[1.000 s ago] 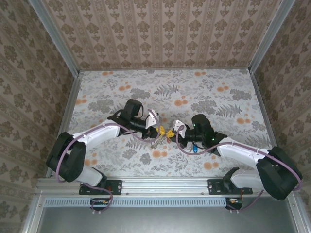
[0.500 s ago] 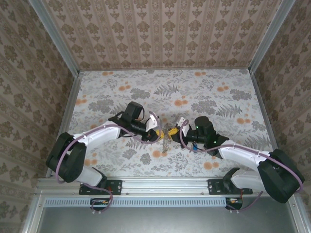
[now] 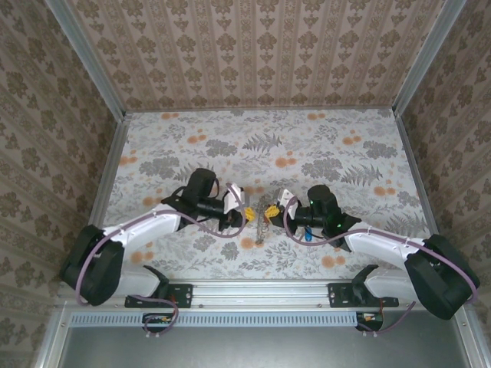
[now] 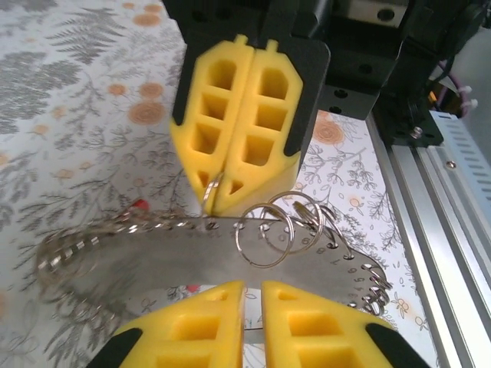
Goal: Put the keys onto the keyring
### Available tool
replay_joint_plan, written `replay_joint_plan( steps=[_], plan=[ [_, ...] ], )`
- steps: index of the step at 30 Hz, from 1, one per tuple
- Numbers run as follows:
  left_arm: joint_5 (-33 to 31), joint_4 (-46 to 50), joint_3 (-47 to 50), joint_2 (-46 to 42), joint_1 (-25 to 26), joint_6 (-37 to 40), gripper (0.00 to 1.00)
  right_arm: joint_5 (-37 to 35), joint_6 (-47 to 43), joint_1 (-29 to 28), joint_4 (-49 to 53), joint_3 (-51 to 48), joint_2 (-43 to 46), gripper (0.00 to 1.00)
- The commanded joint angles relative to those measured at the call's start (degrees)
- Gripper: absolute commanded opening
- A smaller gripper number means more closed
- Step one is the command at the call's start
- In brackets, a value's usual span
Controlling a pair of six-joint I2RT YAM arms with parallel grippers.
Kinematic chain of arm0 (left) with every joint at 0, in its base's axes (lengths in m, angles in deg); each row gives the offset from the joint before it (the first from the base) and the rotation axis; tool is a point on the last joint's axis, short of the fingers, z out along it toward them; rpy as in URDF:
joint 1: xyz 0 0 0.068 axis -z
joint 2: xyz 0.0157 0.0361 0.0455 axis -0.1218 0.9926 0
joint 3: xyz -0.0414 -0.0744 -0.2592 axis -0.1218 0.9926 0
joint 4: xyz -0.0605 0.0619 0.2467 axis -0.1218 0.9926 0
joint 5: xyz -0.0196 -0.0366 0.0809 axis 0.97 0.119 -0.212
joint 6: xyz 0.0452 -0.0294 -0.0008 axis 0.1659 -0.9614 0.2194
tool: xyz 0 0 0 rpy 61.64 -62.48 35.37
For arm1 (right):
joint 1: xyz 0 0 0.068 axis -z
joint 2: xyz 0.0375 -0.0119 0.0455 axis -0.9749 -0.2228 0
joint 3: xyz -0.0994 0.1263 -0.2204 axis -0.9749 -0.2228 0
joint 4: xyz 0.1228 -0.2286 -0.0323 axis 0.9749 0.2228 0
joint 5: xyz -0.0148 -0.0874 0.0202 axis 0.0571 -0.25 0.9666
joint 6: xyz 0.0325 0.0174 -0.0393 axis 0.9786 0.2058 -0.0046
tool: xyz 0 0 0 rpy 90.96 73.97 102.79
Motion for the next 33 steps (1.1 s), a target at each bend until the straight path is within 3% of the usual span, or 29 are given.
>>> replay_joint_plan(
  steps=[1, 10, 24, 33],
  plan=[
    [0.52, -3.58, 0.73, -2.06, -1.04, -0.44, 0.16, 2.78, -8.05, -0.11, 2.96, 2.33, -1.21, 0.0],
    [3.52, -0.71, -3.97, 3.02, -0.87, 3.29, 0.16, 4.35, -10.74, 0.03, 3.31, 3.83, -2.73, 0.0],
    [1.74, 1.06, -7.48, 4.42, -1.05, 6.0, 0.17, 3.06, -11.26, 0.29, 3.92, 3.57, -2.34, 0.0],
    [6.73, 9.99, -10.01, 6.43, 0.47, 10.73, 0.15, 4.33, -10.92, 0.6, 3.18, 3.52, -2.11, 0.0]
  ],
)
